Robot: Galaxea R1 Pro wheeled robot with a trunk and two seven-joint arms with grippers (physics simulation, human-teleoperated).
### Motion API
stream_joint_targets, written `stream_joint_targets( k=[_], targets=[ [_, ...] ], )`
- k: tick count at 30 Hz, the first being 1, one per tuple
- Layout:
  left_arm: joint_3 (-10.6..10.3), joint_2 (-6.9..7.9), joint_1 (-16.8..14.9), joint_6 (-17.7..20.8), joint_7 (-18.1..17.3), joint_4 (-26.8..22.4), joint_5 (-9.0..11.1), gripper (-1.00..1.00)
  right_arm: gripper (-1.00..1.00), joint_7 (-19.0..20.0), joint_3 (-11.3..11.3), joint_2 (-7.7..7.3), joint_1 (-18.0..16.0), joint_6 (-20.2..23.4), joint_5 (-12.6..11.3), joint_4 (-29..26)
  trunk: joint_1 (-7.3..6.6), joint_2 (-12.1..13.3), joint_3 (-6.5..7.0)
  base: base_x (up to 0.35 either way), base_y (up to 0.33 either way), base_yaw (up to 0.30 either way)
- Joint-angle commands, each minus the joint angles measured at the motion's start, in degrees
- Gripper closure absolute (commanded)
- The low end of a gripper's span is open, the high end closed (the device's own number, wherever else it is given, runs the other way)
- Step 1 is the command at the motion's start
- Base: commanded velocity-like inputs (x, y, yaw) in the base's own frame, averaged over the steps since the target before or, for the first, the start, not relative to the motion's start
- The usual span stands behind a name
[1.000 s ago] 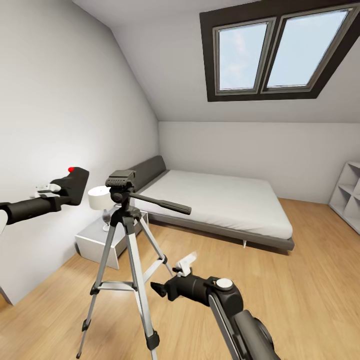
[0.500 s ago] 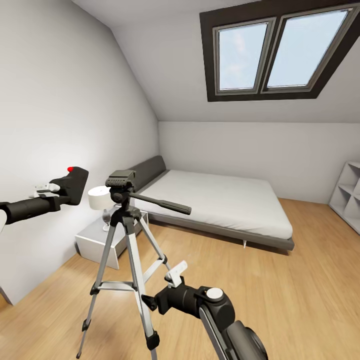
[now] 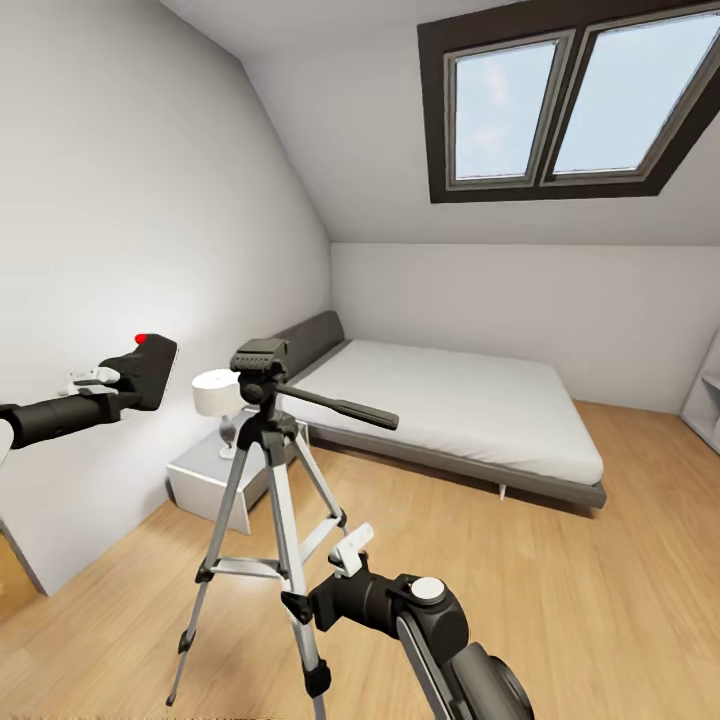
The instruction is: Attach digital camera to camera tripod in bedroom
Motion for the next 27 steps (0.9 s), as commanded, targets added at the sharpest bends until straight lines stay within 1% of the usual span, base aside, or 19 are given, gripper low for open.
stream_joint_targets(
  k=[1, 8, 14, 15, 19, 27],
  targets=[
    [0.1, 0.0, -0.1, 0.3, -0.3, 0.0, 0.1, 1.0, -1.0, 0.2, 0.0, 0.02, 0.0, 0.3, 0.1, 0.0, 0.0, 0.0, -0.07, 0.0, 0.0, 0.176],
    [0.1, -0.06, -0.1, 0.3, -0.3, 0.0, 0.3, 1.0, -1.0, -1.0, 0.0, 0.02, 0.0, 0.3, 0.1, 0.3, 0.0, 0.0, -0.07, 0.0, 0.0, 0.092],
    [0.1, -0.08, -0.2, 0.3, -0.9, 0.0, 0.5, 1.0, -1.0, -5.5, 0.0, 0.02, 0.0, -0.3, -0.1, 0.7, 0.0, 0.0, -0.07, 0.0, 0.0, 0.028],
    [0.1, -0.08, -0.2, 0.3, -0.9, 0.0, 0.5, 1.0, -1.0, -5.5, 0.0, 0.02, 0.0, -0.3, -0.1, 0.7, 0.0, 0.0, -0.07, 0.0, 0.0, 0.015],
    [0.0, -0.09, -0.7, 0.3, -1.7, 0.0, 0.3, 1.0, -1.0, -7.7, 0.0, 0.02, -0.1, -0.5, -0.8, 0.8, 0.0, 0.0, -0.07, 0.0, 0.0, 0.009],
    [-0.1, -0.09, -1.0, 0.4, -2.3, -0.2, 0.1, 1.0, -1.0, -8.9, 0.1, 0.02, -0.5, -0.9, -1.6, 2.2, 0.0, 0.0, -0.07, 0.0, 0.0, 0.003]
  ],
)
